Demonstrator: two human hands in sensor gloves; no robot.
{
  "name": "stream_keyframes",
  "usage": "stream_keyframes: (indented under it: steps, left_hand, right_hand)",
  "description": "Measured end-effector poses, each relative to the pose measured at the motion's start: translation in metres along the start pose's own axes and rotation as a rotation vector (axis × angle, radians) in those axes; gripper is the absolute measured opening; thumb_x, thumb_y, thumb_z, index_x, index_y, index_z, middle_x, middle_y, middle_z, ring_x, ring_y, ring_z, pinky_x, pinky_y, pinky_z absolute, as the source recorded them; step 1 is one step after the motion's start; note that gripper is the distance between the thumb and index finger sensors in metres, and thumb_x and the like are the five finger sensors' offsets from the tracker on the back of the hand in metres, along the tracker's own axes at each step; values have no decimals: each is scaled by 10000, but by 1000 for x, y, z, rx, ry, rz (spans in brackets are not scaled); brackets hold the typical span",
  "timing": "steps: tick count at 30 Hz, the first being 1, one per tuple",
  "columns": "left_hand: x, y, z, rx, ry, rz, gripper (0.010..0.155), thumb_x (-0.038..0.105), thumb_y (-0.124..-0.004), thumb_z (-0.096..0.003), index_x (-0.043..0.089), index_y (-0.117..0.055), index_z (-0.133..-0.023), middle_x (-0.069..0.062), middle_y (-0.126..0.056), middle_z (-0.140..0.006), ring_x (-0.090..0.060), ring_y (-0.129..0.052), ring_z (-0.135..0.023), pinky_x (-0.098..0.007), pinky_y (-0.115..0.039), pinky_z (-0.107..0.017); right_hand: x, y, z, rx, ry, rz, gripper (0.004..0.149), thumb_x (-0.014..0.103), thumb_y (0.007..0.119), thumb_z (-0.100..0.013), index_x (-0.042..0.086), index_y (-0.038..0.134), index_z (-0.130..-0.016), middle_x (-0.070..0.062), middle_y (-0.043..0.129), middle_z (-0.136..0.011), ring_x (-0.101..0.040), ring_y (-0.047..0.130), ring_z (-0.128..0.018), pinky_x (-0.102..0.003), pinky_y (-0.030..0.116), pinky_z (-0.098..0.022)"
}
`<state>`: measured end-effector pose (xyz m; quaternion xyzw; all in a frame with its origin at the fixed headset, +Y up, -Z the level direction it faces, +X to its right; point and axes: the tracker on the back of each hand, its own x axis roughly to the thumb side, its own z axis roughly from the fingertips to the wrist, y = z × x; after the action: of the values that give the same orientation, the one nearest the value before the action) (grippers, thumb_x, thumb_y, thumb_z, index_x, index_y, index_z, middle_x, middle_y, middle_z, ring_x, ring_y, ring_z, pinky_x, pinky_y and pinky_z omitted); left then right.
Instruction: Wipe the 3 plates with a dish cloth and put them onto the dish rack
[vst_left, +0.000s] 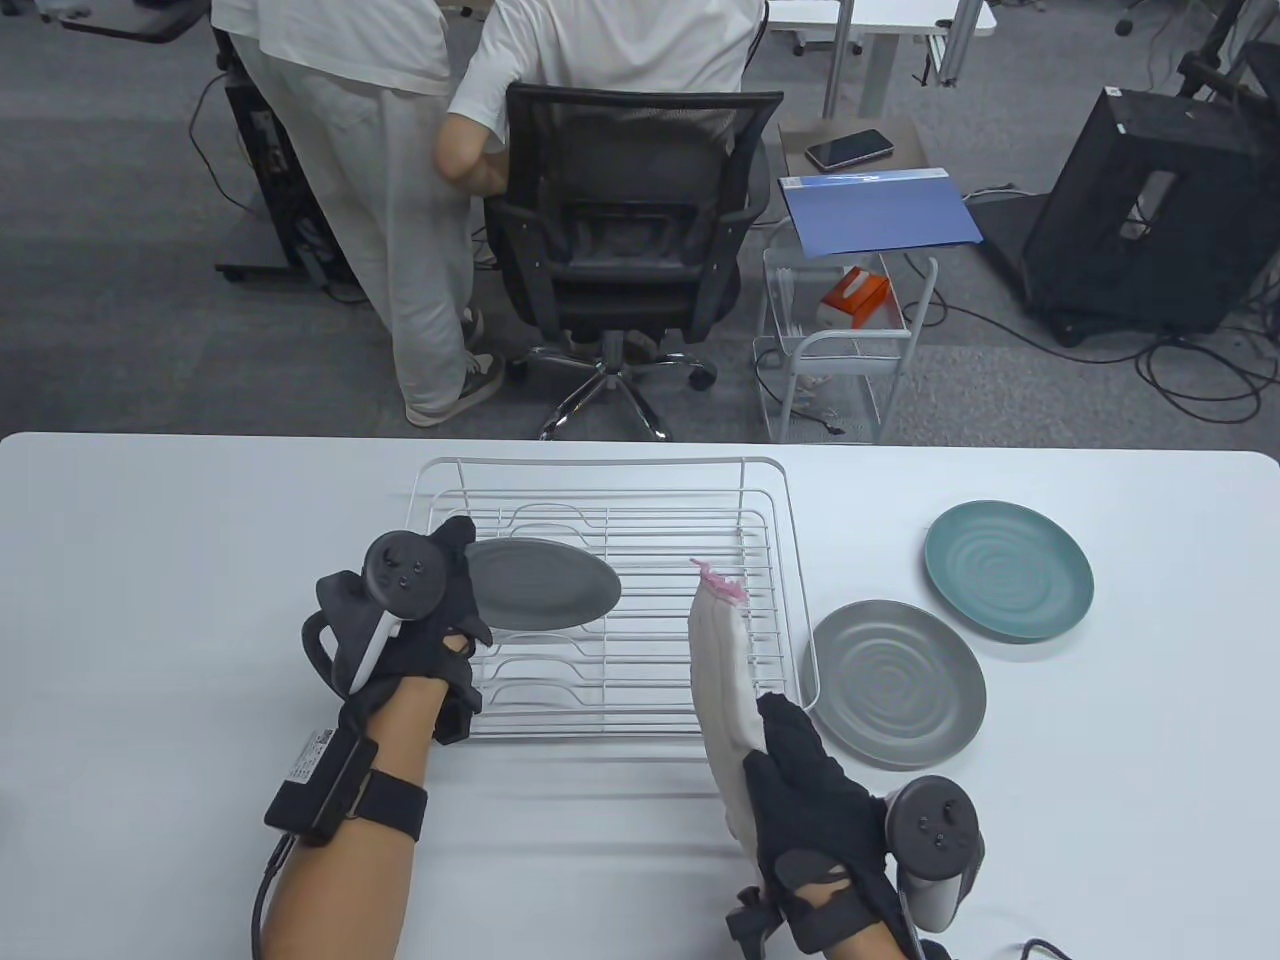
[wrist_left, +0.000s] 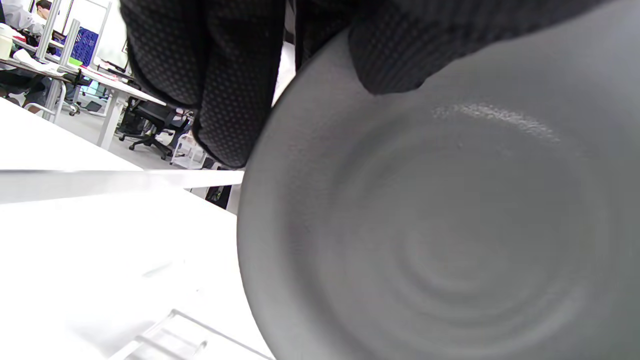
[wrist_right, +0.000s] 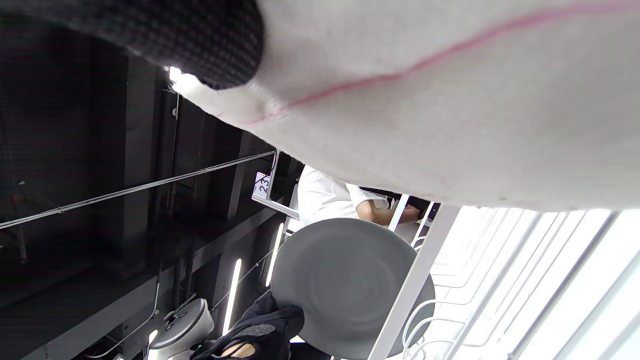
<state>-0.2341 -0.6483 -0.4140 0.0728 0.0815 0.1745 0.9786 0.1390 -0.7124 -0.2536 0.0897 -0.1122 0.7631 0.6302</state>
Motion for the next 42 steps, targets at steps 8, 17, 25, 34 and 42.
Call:
stream_keyframes:
  steps: [8, 17, 25, 34, 42]
  left_hand:
    - [8, -15, -12, -123, 39, -77, 443, 368, -746, -597, 484, -660, -1016, 41, -845, -1049, -366, -959, -857, -564, -669, -717]
    - [3, -26, -21, -227, 101, 11, 466, 383, -706, -605, 457, -602, -1054, 19, -812, -1081, -402, -907, -912, -558, -637, -736]
    - [-2, -12, -11, -174, 42, 91, 578, 378, -721, -587, 390, -454, -1100, -13, -587, -1187, -422, -730, -1013, -612, -529, -743]
    - [-6, 21, 30, -58, -110, 234, 591, 380, -746, -567, 342, -481, -1094, -70, -582, -1174, -484, -691, -1000, -658, -505, -709]
    - [-18, 24, 85, -66, -179, 359, 593, 399, -747, -569, 332, -487, -1098, -92, -586, -1171, -497, -691, -997, -666, -505, -703]
  right_hand:
    - [0, 1, -1, 12, 6, 4, 503, 328, 741, -474, -48, 736, -808, -273, 550, -961, -517, 429, -865, -645, 408, -604]
    - [0, 3, 0, 25, 14, -14, 502, 328, 740, -474, -46, 735, -809, -273, 548, -962, -517, 428, -865, -645, 407, -605]
    - [0, 3, 0, 26, 14, -30, 502, 327, 739, -474, -46, 735, -809, -274, 549, -962, -517, 429, -865, -645, 408, -605]
    - [-1, 4, 0, 39, 16, -45, 502, 328, 739, -473, -46, 735, -809, -274, 549, -961, -517, 429, -866, -645, 408, -605]
    - [-1, 6, 1, 44, 12, -57, 502, 328, 739, -474, -46, 735, -809, -272, 548, -962, -517, 431, -865, -645, 409, -605]
